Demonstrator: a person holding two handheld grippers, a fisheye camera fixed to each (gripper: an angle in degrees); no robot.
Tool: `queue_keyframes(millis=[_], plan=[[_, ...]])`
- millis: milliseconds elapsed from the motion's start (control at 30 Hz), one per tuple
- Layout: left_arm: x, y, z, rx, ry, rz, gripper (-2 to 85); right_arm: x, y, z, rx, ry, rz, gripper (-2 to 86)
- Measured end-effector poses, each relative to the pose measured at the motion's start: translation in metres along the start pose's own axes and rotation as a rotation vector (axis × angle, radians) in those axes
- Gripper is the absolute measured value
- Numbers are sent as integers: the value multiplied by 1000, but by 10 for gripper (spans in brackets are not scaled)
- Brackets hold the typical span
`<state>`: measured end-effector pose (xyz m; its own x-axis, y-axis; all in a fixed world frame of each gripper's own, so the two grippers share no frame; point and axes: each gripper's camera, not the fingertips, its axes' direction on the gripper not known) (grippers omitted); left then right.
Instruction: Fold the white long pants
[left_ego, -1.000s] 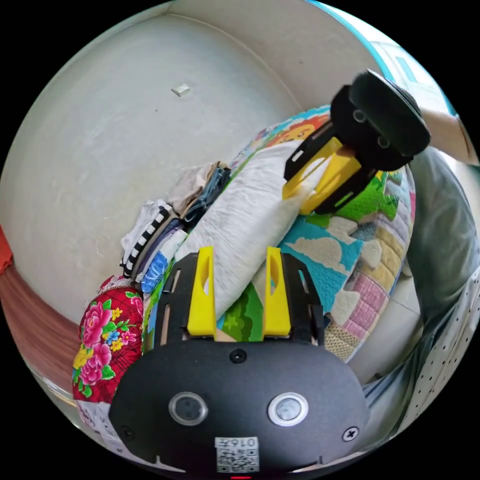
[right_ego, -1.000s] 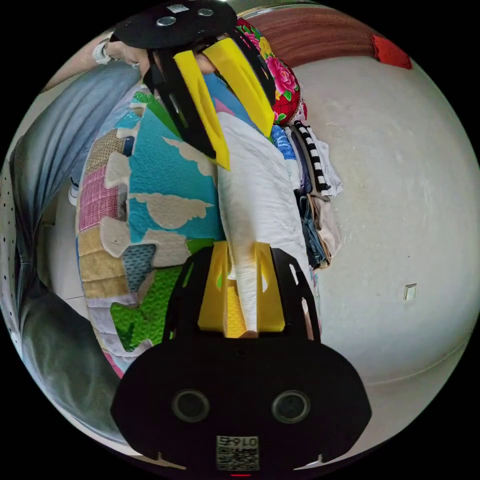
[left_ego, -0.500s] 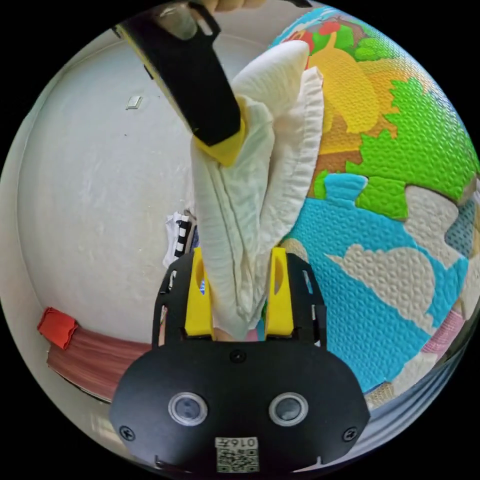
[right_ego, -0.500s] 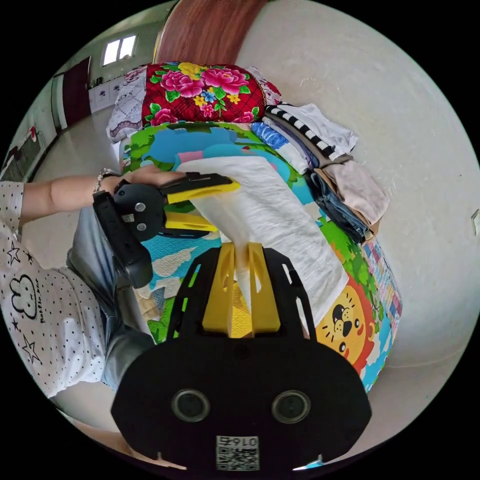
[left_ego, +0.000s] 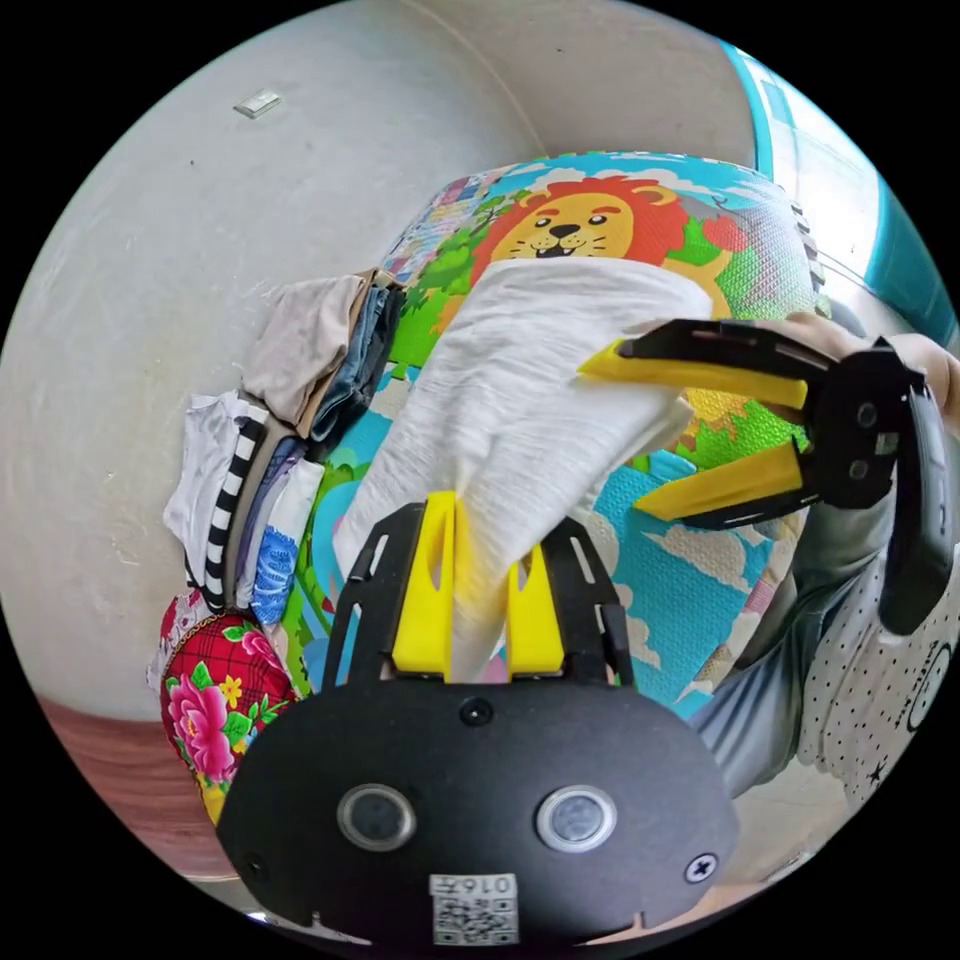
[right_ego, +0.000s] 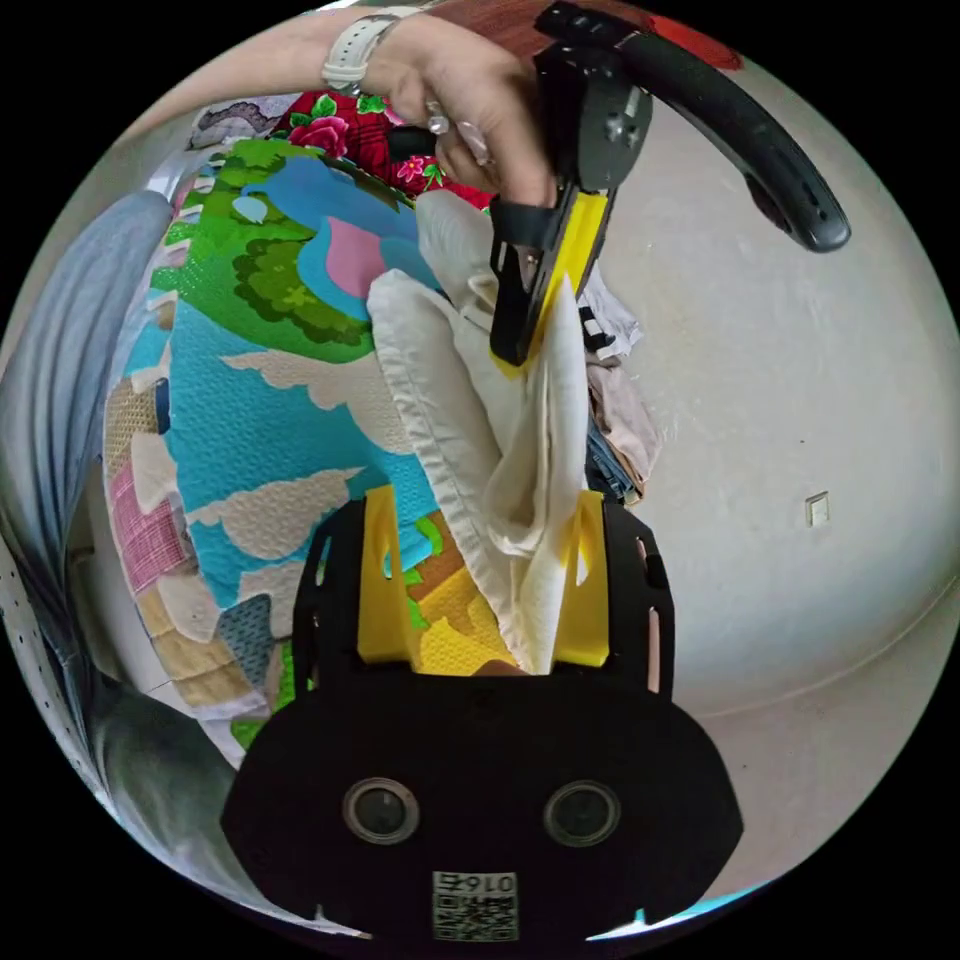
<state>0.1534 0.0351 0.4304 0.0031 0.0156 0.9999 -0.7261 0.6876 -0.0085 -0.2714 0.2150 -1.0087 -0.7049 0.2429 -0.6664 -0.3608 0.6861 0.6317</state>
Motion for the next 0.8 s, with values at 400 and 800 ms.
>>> queue_keyframes(millis=[400, 800], plan=[[45, 63, 33, 31, -19, 21, 102, 25, 3, 61, -42, 74, 22, 99], [122, 77, 111, -4, -579, -58, 182, 138, -5, 108, -145, -357, 212, 82]])
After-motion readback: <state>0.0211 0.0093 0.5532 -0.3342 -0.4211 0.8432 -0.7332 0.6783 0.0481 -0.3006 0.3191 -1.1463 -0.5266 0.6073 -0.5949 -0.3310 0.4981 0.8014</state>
